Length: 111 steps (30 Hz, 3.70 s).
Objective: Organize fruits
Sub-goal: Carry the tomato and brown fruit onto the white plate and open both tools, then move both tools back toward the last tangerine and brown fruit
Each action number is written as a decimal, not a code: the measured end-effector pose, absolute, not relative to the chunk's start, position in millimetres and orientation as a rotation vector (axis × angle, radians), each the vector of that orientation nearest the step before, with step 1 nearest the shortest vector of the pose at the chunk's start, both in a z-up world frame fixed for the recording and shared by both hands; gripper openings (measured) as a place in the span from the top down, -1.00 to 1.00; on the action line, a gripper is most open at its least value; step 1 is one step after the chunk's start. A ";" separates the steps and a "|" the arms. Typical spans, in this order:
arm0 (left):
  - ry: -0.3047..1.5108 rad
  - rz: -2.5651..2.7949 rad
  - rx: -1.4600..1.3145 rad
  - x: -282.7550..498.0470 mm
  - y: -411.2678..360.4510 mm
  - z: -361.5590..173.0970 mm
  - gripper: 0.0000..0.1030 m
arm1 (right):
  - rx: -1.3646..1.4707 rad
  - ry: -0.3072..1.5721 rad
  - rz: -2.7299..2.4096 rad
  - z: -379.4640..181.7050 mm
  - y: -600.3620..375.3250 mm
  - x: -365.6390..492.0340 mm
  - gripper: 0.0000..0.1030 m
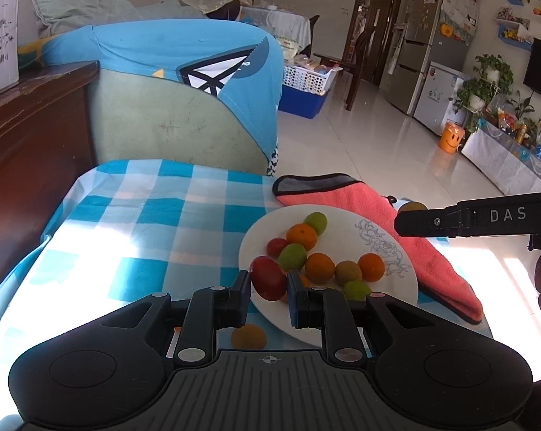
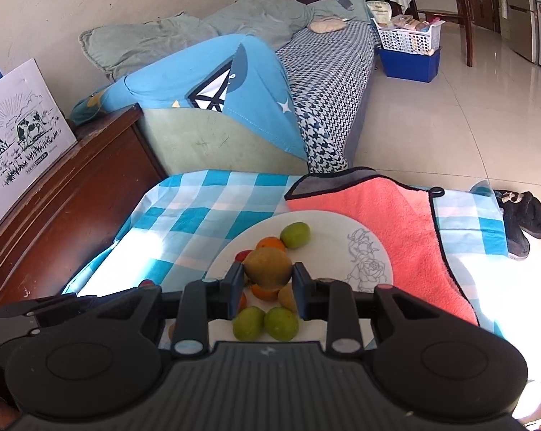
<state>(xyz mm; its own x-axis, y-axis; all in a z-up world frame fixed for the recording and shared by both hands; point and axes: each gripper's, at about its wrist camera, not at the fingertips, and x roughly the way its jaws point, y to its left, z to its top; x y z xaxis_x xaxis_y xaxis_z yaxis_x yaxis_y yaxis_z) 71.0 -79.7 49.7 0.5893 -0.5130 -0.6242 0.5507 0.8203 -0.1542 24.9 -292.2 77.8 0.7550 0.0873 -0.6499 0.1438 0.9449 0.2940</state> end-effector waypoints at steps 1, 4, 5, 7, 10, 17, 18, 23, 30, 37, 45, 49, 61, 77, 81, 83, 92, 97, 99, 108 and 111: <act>0.706 -0.623 0.060 72.2 -81.7 49.6 0.64 | 0.345 0.720 -0.034 77.5 -294.8 26.8 0.44; 0.709 -0.636 0.057 77.6 -88.8 47.8 0.64 | 0.357 0.732 -0.040 74.3 -300.8 33.6 0.44; 0.711 -0.640 0.055 79.1 -90.9 47.1 0.64 | 0.358 0.736 -0.046 72.7 -302.2 35.1 0.44; 0.712 -0.650 0.058 81.6 -95.7 45.4 0.64 | 0.365 0.749 -0.057 68.6 -305.1 39.6 0.44; 0.715 -0.660 0.065 84.8 -103.0 42.4 0.64 | 0.384 0.771 -0.065 60.8 -307.3 46.6 0.44; 0.732 -0.692 0.067 93.7 -121.1 33.3 0.64 | 0.413 0.804 -0.079 46.6 -310.9 60.4 0.44; 0.734 -0.695 0.066 94.8 -123.4 32.2 0.64 | 0.423 0.809 -0.083 44.6 -312.3 62.0 0.44; 0.742 -0.711 0.064 98.9 -134.2 26.9 0.63 | 0.447 0.824 -0.096 37.0 -314.9 68.3 0.44; 0.742 -0.718 0.084 97.8 -142.7 24.4 0.62 | 0.450 0.818 -0.123 33.3 -315.3 74.0 0.36; 0.722 -0.696 0.093 90.3 -142.3 34.5 -0.03 | 0.440 0.808 -0.114 36.5 -313.3 73.9 0.35; 0.694 -0.648 0.143 78.0 -132.9 51.4 -0.78 | 0.439 0.790 -0.109 43.2 -308.3 66.6 0.27; 0.690 -0.623 0.176 72.5 -123.7 55.2 -0.83 | 0.431 0.781 -0.105 46.6 -302.0 59.8 0.25; 0.705 -0.522 0.159 81.3 -61.8 74.1 -0.86 | 0.391 0.756 -0.072 49.8 -269.3 28.7 0.15; 0.792 -0.387 0.144 105.1 -18.4 64.0 -0.88 | 0.303 0.780 0.090 14.8 -187.4 -1.8 0.16; 0.834 -0.352 0.110 116.0 -12.6 55.9 -0.88 | 0.272 0.765 0.097 4.6 -172.7 2.6 0.16; 0.855 -0.345 0.098 120.7 -11.9 52.3 -0.88 | 0.244 0.763 0.091 0.4 -166.0 6.5 0.16; 0.906 -0.333 0.064 138.0 -17.4 41.8 -0.88 | 0.183 0.739 0.037 -16.1 -149.3 22.1 0.18; 0.948 -0.349 0.075 143.7 -24.5 32.9 -0.87 | 0.171 0.719 -0.001 -18.6 -145.4 29.5 0.18; 0.955 -0.358 0.078 144.9 -27.5 30.3 -0.87 | 0.163 0.713 -0.012 -19.2 -144.1 31.6 0.18; 0.976 -0.381 0.086 147.2 -32.4 24.0 -0.86 | 0.127 0.692 -0.051 -21.9 -138.9 38.6 0.18; 0.979 -0.392 0.096 146.2 -34.2 22.2 -0.86 | 0.106 0.687 -0.057 -22.7 -137.2 39.0 0.34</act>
